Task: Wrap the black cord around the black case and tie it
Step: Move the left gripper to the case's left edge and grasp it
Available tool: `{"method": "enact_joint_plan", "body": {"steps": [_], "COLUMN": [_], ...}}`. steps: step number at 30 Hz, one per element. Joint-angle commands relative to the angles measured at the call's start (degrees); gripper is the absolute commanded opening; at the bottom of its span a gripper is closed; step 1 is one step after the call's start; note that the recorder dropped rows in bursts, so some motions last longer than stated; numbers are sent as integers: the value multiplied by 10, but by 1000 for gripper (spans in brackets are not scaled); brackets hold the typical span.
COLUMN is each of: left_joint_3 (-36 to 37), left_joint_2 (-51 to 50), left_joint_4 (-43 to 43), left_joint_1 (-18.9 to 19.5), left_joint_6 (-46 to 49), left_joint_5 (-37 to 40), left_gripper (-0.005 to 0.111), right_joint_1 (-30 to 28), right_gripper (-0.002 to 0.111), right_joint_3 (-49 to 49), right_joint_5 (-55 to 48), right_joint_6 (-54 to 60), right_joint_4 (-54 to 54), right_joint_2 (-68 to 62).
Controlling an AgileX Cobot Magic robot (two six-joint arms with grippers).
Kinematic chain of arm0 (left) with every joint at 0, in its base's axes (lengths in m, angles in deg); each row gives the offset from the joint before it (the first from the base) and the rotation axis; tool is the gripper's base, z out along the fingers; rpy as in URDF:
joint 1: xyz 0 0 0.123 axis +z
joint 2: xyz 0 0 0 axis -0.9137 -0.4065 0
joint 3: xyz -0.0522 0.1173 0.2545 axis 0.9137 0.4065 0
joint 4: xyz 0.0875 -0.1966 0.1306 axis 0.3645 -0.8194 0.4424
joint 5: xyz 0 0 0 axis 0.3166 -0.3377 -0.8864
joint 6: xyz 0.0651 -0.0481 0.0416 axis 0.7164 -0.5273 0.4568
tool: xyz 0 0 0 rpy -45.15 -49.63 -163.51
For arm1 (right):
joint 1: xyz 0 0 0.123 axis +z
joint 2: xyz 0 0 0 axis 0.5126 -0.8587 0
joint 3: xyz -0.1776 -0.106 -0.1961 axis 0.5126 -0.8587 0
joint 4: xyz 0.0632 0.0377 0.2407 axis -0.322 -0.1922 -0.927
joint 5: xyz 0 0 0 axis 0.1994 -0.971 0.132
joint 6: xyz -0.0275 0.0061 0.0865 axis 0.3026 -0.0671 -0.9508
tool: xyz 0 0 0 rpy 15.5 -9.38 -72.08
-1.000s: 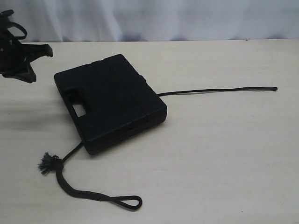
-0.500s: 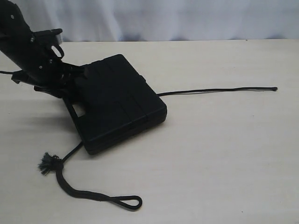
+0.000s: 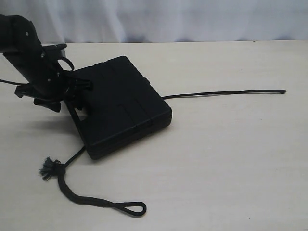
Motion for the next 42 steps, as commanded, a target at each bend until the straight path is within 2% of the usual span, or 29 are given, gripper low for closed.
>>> {"method": "enact_joint_plan", "body": {"steps": [1,7,9,13,15,27,32,35,38,40,42], "left_joint_3": [-2,-2,-2,-3,-3,-56,-92,-104,-104,-104,-104], "left_joint_2": [-27,-42,-42,-42,-42,-41,-38,-37,-37,-37,-37], "left_joint_4": [-5,-5,-9,-8,-5,-6,-36,-47,-73,-89,-98], "left_joint_1": [-1,-1,-1,-1,-1,1,18,20,20,20,20], "left_joint_6": [-6,-6,-6,-4,-4,-4,-4,-4,-2,1,1], "left_joint_5": [-28,-63,-70,-69,-68,-42,-7,24,25,30,39], "left_gripper": [54,52,42,8,0,0,0,0,0,0,0], "right_joint_1": [-4,-4,-4,-4,-4,-3,-3,-3,-3,-3,-3], "right_gripper": [4,4,4,4,4,4,4,4,4,4,4], "right_joint_3": [-1,-1,-1,-1,-1,-1,25,53,75,87,89], "right_joint_5": [0,-21,-31,-26,-23,-26,-53,-77,-132,-206,-318], "right_joint_6": [2,22,38,41,41,56,88,213,439,679,938], "right_joint_4": [7,8,8,-12,-42,-63,-71,-207,-411,-614,-747], "right_joint_2": [3,3,3,3,3,3,3,-7,-40,-76,-119]}}
